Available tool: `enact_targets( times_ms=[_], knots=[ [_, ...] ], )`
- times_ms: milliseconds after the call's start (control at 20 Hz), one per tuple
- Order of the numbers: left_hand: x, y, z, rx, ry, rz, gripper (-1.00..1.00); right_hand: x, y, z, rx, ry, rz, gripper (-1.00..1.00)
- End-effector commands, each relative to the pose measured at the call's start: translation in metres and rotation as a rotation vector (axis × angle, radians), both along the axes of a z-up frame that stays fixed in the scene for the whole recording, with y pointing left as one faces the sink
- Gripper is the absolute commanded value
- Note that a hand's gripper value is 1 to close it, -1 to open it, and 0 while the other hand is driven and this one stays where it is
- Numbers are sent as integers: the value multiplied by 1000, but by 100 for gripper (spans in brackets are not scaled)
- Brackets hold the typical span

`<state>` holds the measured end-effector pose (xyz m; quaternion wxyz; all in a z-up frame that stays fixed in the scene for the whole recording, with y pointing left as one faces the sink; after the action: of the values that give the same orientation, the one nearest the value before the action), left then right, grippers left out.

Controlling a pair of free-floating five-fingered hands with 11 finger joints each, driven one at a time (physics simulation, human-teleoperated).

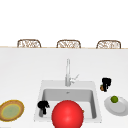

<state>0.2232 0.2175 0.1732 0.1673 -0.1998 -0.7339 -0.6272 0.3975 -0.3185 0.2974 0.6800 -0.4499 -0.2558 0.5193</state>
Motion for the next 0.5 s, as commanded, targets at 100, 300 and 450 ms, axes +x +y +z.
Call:
enact_targets(
  times_ms=[100, 300, 450],
  knots=[
    [0, 0, 0, 0, 0, 0, 0, -10, 42, -8, 11, 44, 11, 100],
    [0, 0, 0, 0, 0, 0, 0, -9, 74, -22, 14, 50, 1, 100],
    [0, 0, 0, 0, 0, 0, 0, -12, 98, -35, 11, 44, 3, 100]
  ],
)
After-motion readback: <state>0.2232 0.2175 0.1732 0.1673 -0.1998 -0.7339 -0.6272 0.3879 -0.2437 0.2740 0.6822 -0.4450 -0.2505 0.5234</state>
